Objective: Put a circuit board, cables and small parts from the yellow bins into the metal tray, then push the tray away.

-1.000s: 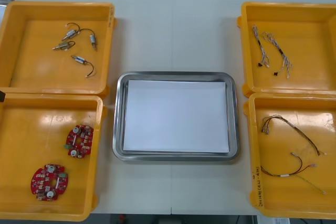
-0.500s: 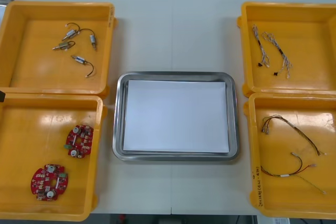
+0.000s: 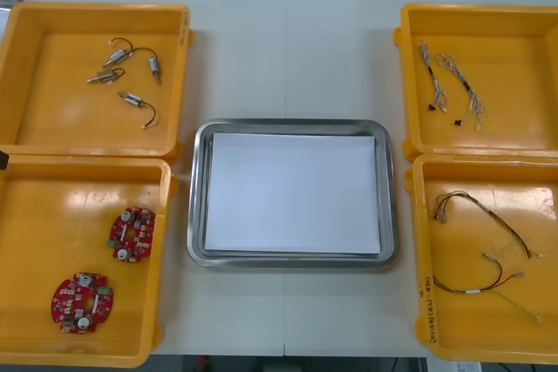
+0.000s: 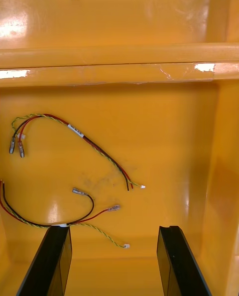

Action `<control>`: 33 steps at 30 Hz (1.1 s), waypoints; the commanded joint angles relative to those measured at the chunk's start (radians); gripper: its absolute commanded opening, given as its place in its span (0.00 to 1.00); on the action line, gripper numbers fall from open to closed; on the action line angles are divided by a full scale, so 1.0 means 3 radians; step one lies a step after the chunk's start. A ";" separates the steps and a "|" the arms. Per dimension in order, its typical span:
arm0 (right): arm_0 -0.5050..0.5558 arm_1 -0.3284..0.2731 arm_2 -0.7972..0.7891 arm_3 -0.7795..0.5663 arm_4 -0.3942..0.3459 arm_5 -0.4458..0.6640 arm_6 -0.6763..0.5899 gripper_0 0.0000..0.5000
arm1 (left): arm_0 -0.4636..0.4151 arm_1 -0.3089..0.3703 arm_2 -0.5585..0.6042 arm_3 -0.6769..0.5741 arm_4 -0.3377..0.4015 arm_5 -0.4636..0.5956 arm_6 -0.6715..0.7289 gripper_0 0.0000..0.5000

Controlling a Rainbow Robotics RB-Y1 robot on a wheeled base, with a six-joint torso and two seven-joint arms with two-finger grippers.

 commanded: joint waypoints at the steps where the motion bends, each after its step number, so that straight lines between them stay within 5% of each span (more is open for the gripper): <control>1: -0.0017 -0.0026 -0.0049 -0.0012 0.0022 0.0010 -0.0050 1.00 | 0.0037 0.0140 0.0086 -0.0087 -0.0029 0.0021 -0.0039 1.00; 33: -0.0017 -0.0026 -0.0049 -0.0012 0.0022 0.0010 -0.0050 1.00 | 0.0037 0.0140 0.0086 -0.0087 -0.0029 0.0021 -0.0039 1.00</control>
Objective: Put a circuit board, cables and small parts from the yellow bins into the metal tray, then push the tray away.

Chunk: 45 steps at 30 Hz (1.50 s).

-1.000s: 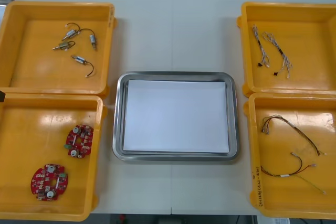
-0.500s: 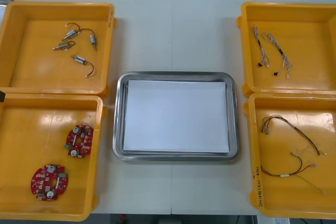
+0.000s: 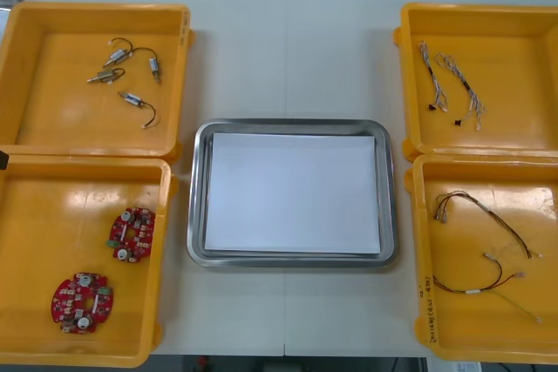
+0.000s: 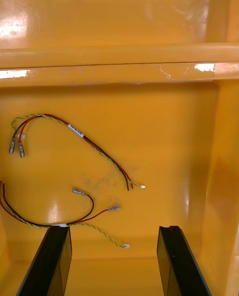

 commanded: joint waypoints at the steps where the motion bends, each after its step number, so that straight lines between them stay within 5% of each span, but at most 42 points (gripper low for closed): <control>1: -0.0017 -0.0026 -0.0049 -0.0012 0.0022 0.0010 -0.0050 1.00 | 0.0037 0.0140 0.0086 -0.0087 -0.0029 0.0021 -0.0039 1.00; 45: -0.0017 -0.0026 -0.0049 -0.0012 0.0022 0.0010 -0.0050 1.00 | 0.0037 0.0140 0.0086 -0.0087 -0.0029 0.0021 -0.0039 1.00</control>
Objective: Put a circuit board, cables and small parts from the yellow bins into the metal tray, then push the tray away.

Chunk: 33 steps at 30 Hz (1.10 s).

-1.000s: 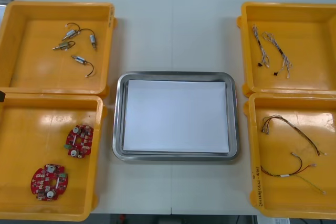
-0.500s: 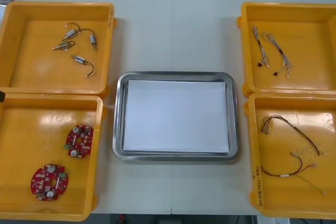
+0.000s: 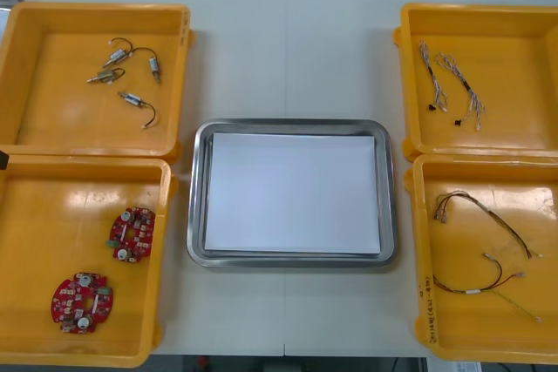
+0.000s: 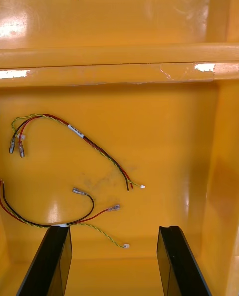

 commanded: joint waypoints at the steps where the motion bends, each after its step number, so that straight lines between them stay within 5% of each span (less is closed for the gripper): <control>1: -0.0017 -0.0026 -0.0049 -0.0012 0.0022 0.0010 -0.0050 1.00 | 0.0037 0.0140 0.0086 -0.0087 -0.0029 0.0021 -0.0039 1.00; 33: 0.0003 0.0076 -0.0166 -0.0155 0.0094 0.0010 -0.0127 1.00 | 0.0139 0.0145 -0.0134 -0.0031 -0.0101 0.0021 -0.0008 1.00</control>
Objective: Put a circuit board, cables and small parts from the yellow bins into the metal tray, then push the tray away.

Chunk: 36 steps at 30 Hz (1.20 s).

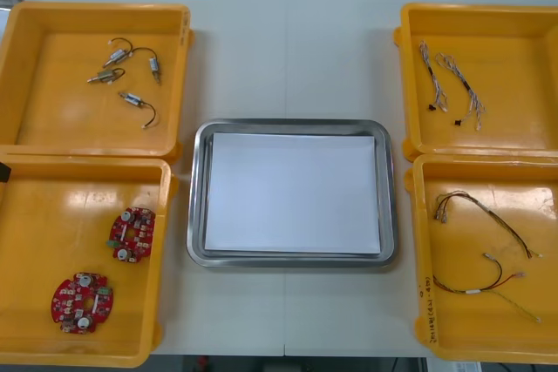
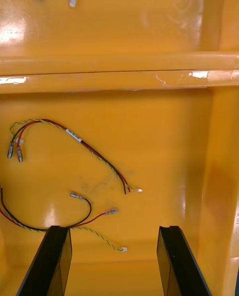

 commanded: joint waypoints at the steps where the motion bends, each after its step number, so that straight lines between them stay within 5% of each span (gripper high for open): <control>1: 0.0067 0.0104 -0.0223 -0.0135 0.0031 0.0010 -0.0137 1.00 | 0.0044 0.0145 -0.0040 -0.0038 -0.0039 0.0020 0.0002 1.00; 11: 0.0333 0.0145 -0.0330 -0.0442 0.0256 0.0010 -0.0264 1.00 | 0.0049 0.0145 -0.0035 -0.0053 -0.0044 0.0020 0.0140 1.00; 23: 0.0527 0.0401 -0.0345 -0.0728 0.0261 0.0010 -0.0857 1.00 | 0.0166 0.0140 -0.0040 -0.0330 -0.0023 0.0020 0.0953 1.00; 36: 0.0813 0.0851 -0.0299 -0.1010 0.0522 0.0010 -0.0857 1.00 | 0.0529 -0.0244 -0.0066 -0.0739 -0.0166 -0.0223 0.1812 1.00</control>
